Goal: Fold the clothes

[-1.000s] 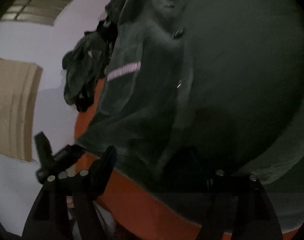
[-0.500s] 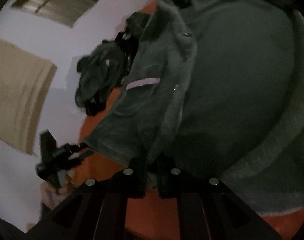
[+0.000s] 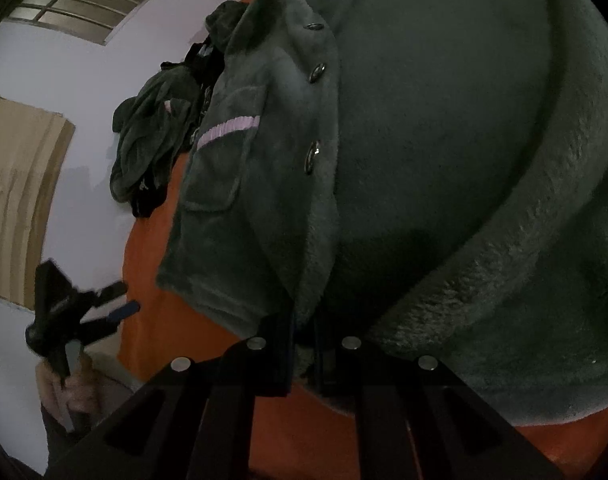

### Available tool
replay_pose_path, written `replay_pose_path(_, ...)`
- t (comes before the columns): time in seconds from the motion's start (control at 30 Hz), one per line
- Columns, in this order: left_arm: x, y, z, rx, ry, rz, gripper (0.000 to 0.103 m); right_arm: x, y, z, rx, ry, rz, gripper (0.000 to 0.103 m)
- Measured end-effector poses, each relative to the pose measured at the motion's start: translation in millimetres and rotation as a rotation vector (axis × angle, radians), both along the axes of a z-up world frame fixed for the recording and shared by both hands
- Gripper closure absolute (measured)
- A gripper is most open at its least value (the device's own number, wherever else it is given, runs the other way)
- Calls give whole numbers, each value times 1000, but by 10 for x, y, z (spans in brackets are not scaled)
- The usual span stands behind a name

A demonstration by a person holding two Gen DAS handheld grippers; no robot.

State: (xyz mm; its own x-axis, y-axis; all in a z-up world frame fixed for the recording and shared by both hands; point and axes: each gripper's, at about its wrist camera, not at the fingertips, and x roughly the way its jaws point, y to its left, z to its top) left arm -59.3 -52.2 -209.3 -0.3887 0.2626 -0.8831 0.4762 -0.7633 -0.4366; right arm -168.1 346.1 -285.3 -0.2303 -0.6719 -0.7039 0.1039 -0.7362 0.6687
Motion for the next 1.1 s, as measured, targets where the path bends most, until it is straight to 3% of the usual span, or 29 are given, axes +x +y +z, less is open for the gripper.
replay_pose_path(0.17, -381, 116, -160, 1, -29, -84, 36, 121, 134, 130, -40, 47, -39, 97)
replay_pose_path(0.27, -497, 225, -325, -5, -63, -118, 36, 180, 138, 64, -44, 28, -31, 97)
replay_pose_path(0.33, -511, 283, -415, 34, -67, -126, 39, 191, 123, 2, -38, 8, -30, 97)
replay_pose_path(0.37, -498, 301, -423, 24, -66, -126, 45, 195, 120, -14, -39, 1, -32, 97)
replay_pose_path(0.43, -451, 300, -371, -23, -53, -127, 88, 216, 136, 19, -49, 9, -42, 97)
replay_pose_path(0.47, -421, 286, -340, -26, -45, -124, 89, 230, 150, 51, -55, 20, -48, 97)
replay_pose_path(0.6, -196, 200, -180, -46, 23, -86, 91, 270, 169, 150, -65, 60, -43, 97)
replay_pose_path(0.77, -192, 243, -385, -79, -66, -78, 91, 224, 44, -95, -2, 8, -6, 97)
replay_pose_path(0.9, -248, 313, -380, -128, -74, -99, 90, 188, 57, -191, -11, -6, -10, 97)
replay_pose_path(1.0, -194, 300, -361, -109, -74, -73, 79, 212, 112, -156, -24, -16, -15, 96)
replay_pose_path(1.03, -167, 267, -329, -100, -73, -51, 66, 236, 169, -90, -29, -10, -17, 94)
replay_pose_path(1.1, -111, 249, -230, -102, -60, -35, 58, 292, 350, 74, -38, 19, -33, 84)
